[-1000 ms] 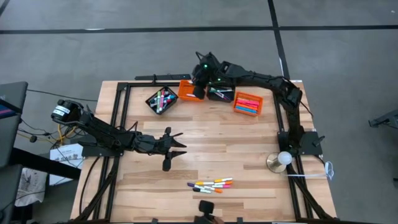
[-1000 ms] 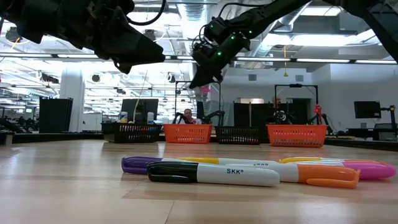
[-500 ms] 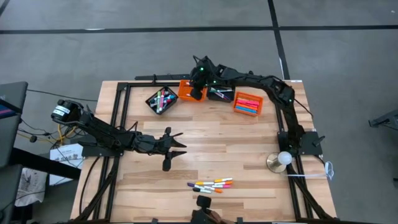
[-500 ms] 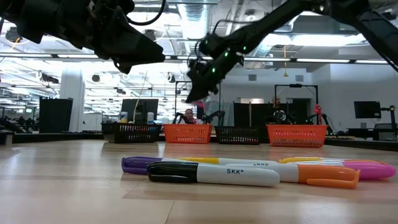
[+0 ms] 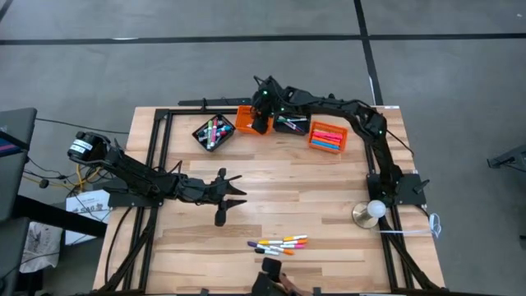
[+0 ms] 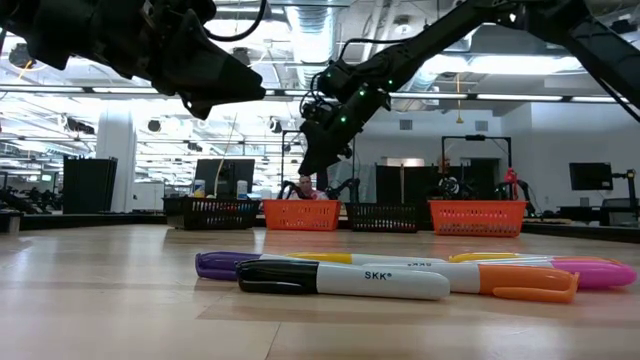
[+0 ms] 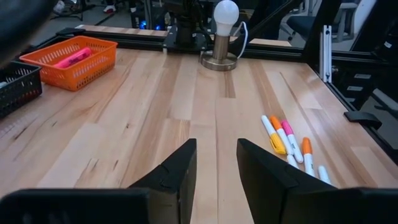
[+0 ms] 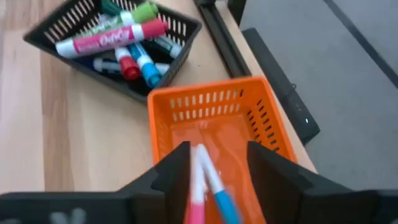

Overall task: Pick & Place Markers
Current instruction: Put the small pink highlighter into the left orange bin, then put the small yellow highlighter into the left orange bin

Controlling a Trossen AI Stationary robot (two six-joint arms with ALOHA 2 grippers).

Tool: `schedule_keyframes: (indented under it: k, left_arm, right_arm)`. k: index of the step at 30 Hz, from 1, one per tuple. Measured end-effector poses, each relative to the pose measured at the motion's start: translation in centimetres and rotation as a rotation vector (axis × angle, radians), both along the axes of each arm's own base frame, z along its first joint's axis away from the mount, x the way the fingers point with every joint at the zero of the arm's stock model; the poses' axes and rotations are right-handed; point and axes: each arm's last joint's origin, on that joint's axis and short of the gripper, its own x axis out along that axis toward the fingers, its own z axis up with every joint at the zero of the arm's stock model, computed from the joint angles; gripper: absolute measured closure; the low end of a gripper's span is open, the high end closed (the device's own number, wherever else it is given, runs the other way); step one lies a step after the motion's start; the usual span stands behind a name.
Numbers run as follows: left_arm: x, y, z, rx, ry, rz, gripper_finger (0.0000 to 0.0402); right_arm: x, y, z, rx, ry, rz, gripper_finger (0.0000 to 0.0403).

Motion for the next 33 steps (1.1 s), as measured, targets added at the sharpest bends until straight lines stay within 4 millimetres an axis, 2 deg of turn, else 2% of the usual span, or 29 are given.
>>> schedule_keyframes:
  k: [5, 8, 11, 17, 21, 24, 26, 30, 33]
  left_arm:
    - [0.0, 0.0, 0.0, -0.034, 0.0, 0.01, 0.0287]
    - [0.0, 0.0, 0.0, -0.04, 0.002, 0.012, 0.0287]
    - [0.2, -0.2, -0.6, -0.031, 0.027, 0.008, 0.0287]
    - [2.0, -1.4, -1.9, -0.016, 0.087, -0.009, 0.0287]
    - [3.7, -2.7, -2.0, -0.009, 0.099, -0.034, 0.0287]
    - [4.3, -3.5, -1.9, -0.015, 0.098, -0.046, 0.0287]
    - [4.5, -4.0, -1.7, -0.032, 0.1, -0.055, 0.0287]
    - [4.5, -4.8, -1.4, -0.071, 0.096, -0.064, 0.0287]
    - [4.4, -5.4, -1.2, -0.079, 0.09, -0.069, 0.0287]
  right_arm:
    - [-0.4, 0.3, 0.4, 0.005, 0.037, -0.007, 0.0217]
    - [-1.2, 1.1, 2.2, -0.009, 0.064, 0.03, 0.021]
    - [-2.2, 2.5, 4.8, -0.012, 0.066, 0.05, 0.0209]
    - [-5.1, 7.0, 11.1, -0.043, 0.004, 0.105, 0.0215]
    - [-8.1, 11.0, 13.1, -0.039, -0.038, 0.148, 0.0218]
    - [-10.8, 14.5, 13.3, -0.021, -0.063, 0.187, 0.0218]
    - [-12.7, 17.0, 12.7, -0.009, -0.079, 0.212, 0.0217]
    - [-15.9, 23.0, 10.0, -0.004, -0.057, 0.291, 0.0216]
    - [-17.3, 27.9, 7.2, 0.022, -0.064, 0.346, 0.0218]
